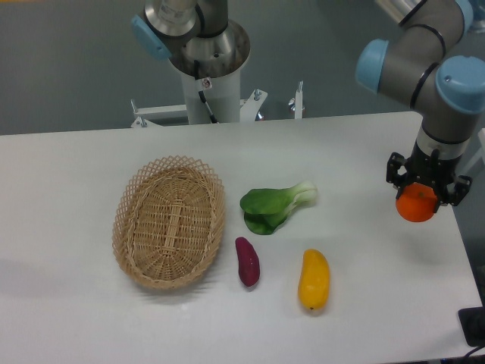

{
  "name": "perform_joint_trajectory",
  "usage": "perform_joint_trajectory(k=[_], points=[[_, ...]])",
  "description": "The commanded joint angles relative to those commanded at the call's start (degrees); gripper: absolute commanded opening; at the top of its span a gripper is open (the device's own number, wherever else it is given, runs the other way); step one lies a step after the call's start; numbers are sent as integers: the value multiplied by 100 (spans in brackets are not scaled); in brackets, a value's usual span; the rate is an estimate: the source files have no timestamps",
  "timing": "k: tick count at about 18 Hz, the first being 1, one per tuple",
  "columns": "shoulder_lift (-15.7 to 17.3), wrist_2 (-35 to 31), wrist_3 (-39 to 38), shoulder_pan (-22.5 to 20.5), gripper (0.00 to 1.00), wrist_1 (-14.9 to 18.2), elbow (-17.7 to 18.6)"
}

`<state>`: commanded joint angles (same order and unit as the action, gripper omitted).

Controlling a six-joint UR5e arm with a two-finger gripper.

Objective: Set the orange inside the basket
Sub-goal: 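Lift the held orange and start moving it toward the wicker basket, then carry the orange over the bok choy to above the wicker basket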

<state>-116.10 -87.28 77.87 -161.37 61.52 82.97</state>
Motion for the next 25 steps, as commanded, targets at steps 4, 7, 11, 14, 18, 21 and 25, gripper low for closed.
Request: perform_joint_trajectory(k=[4,7,11,14,18,21,25], points=[[9,0,0,9,41,0,9],[26,0,-9,61,41,18,0],[44,-9,-17,158,41,97,0],[96,-9,-62,307,41,132,96],[377,0,-79,518,41,150,439],[571,17,-333,808,41,149,694],[738,53,-807,1212,41,141,922]])
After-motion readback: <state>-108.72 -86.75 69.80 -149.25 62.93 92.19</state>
